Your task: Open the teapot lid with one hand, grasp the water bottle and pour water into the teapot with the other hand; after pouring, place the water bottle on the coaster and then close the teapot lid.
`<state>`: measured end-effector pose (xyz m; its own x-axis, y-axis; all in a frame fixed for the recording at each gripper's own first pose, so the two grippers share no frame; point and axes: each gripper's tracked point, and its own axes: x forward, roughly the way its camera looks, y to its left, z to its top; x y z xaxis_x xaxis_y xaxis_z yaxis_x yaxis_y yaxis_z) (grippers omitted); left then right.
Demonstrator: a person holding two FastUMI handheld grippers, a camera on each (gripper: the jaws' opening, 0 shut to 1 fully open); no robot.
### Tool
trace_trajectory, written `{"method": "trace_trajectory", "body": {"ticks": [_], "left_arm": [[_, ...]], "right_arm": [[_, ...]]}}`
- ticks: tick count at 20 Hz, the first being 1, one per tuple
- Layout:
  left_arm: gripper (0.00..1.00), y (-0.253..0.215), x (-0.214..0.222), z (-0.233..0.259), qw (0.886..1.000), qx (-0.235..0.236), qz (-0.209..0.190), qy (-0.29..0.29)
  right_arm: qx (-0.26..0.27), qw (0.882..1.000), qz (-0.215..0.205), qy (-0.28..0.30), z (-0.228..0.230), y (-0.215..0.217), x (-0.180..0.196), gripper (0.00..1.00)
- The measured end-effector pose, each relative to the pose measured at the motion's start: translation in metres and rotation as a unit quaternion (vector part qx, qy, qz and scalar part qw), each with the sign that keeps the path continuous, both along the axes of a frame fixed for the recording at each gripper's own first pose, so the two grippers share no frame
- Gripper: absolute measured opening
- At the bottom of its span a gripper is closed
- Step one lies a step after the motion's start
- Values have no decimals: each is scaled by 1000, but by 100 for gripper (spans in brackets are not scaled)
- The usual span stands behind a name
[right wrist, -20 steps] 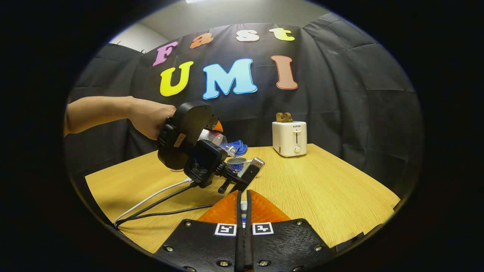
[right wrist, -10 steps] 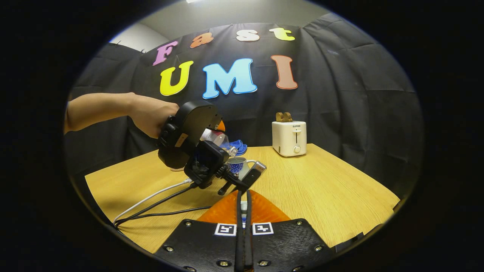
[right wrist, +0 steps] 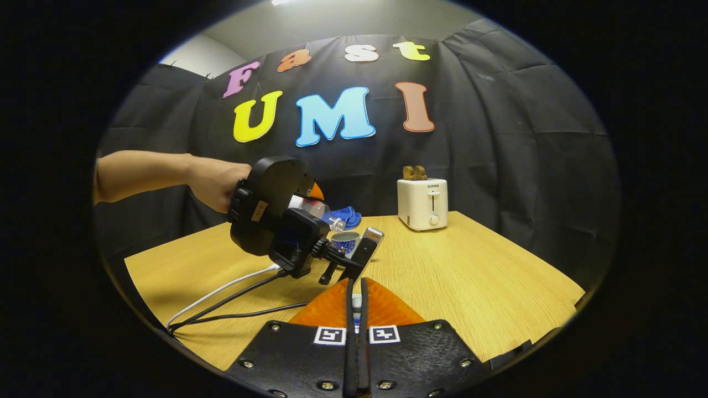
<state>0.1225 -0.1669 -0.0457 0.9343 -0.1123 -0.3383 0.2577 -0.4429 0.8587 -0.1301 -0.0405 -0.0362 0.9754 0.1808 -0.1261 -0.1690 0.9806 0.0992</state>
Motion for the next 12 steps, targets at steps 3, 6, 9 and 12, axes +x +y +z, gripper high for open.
{"method": "trace_trajectory", "body": {"ticks": [3,6,9,12], "left_arm": [[84,2,3,-8,999,-53,3,11],[84,6,-2,-6,991,-130,11,18],[84,23,-6,1,979,-201,26,15],[84,35,-10,8,959,-278,46,19]], "right_arm": [[5,1000,-4,-14,8,-2,-2,1],[17,999,-9,-39,25,-6,-5,1],[20,998,-21,-61,39,-11,-8,1],[18,998,-25,-63,41,-11,-7,1]]}}
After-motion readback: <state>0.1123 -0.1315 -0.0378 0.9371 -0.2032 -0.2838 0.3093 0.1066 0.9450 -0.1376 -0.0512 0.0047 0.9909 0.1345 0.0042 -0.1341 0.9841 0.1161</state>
